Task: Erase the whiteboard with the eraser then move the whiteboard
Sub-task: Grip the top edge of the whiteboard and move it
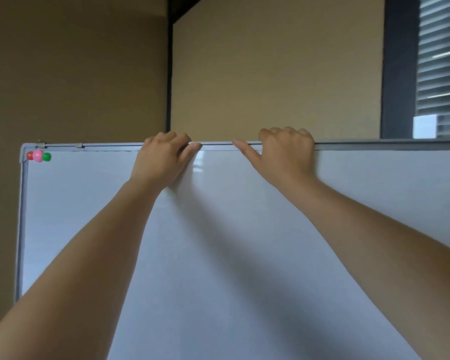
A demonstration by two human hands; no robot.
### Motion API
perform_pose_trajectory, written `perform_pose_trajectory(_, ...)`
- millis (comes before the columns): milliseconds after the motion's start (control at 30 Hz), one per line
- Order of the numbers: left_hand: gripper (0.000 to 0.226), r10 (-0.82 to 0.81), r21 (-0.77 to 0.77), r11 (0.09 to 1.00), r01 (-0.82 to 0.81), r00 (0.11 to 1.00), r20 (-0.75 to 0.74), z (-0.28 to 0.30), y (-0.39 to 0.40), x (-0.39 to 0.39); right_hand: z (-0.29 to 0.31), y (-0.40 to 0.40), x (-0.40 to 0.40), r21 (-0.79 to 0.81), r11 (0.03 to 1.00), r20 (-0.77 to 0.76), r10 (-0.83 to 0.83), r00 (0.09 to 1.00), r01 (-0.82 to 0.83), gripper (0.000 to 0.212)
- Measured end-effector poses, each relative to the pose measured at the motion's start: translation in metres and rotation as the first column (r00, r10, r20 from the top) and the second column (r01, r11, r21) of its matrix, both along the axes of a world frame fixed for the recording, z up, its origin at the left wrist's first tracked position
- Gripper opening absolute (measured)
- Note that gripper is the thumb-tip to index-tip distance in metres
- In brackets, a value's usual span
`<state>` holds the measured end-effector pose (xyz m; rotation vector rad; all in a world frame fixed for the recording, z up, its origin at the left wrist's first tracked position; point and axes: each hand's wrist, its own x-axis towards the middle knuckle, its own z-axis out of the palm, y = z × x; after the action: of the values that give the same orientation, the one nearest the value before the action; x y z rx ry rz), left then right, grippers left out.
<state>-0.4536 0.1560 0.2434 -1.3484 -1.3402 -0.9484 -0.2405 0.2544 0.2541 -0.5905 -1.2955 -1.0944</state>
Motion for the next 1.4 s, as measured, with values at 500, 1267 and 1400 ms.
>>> perform_pose_trajectory(500,0.075,0.153,-0.078,0.985,-0.153,0.988,-0.004,0.003,-0.056,-0.145,0.000,-0.035,-0.150,-0.014,0.993,0.016,0.114,0.993,-0.114,0.066)
perform_pose_trajectory(1267,0.083,0.368,-0.128,0.925,-0.357,0.927,0.074,0.005,-0.179,-0.340,0.000,-0.111,-0.380,-0.057,0.913,0.030,0.405,0.914,-0.403,0.063)
perform_pose_trajectory(1400,0.086,0.401,-0.131,0.912,-0.390,0.913,0.074,0.005,-0.195,-0.361,0.000,-0.122,-0.408,-0.080,0.892,0.039,0.449,0.893,-0.445,0.065)
